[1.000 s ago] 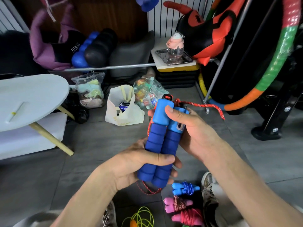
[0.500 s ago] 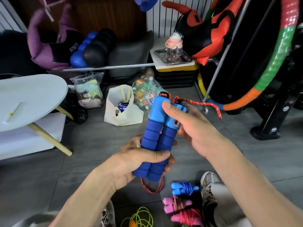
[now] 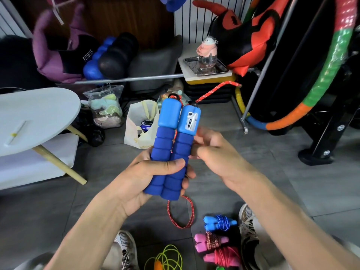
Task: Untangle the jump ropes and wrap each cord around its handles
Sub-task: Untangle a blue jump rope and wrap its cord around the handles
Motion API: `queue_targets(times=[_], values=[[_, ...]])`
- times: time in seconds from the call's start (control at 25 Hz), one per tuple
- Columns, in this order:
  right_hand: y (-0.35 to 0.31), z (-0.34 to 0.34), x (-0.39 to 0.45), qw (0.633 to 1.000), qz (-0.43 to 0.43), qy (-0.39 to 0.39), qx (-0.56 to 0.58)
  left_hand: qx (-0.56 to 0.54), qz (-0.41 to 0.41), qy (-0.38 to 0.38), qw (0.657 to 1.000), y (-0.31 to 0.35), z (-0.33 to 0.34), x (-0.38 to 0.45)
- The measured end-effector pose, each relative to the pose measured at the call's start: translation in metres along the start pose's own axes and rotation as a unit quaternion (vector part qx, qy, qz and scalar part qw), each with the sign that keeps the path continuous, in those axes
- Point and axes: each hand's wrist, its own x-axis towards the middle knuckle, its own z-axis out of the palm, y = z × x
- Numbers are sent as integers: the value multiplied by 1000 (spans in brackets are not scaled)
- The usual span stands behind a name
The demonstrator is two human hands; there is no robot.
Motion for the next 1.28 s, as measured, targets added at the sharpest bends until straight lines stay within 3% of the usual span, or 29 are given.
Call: queue_targets(times=[0.16, 0.4, 0.48, 0.6, 0.68, 0.8, 0.88, 0.92, 1.0, 1.08, 1.16, 1.28], values=[[4, 6, 4, 999, 16, 46, 22, 10, -8, 29, 1000, -1, -3, 3], [-3, 13, -3, 997, 42, -4, 72, 16, -19, 41, 999, -1, -9, 2], [-2, 11, -4, 997, 67, 36, -1, 6, -22, 36, 999, -2, -12, 2], [-3, 0, -4, 976, 61, 73, -196, -28, -26, 30, 999, -5, -10, 3], [-9, -15, -5, 963, 37, 61, -259, -44, -25, 50, 997, -6, -8, 5], [-24, -45, -13, 959, -15, 14, -283, -28, -21, 142, 989, -1, -16, 10], [-31, -61, -16, 950, -83, -1, -301, 109, 3, 235, 966, -1, -24, 14], [-34, -66, -17, 944, -121, -6, -306, 240, 25, 268, 933, -5, -25, 17], [-40, -66, -16, 916, -190, -10, -354, 481, 56, 233, 843, -20, -16, 19], [-40, -62, -12, 879, -218, -22, -424, 605, 62, 150, 779, -40, 3, 16], [-35, -62, -6, 882, -191, -55, -427, 632, 112, 78, 763, -53, 16, 12], [-26, -61, 3, 927, -119, -115, -338, 609, 172, 4, 774, -44, 14, 8]])
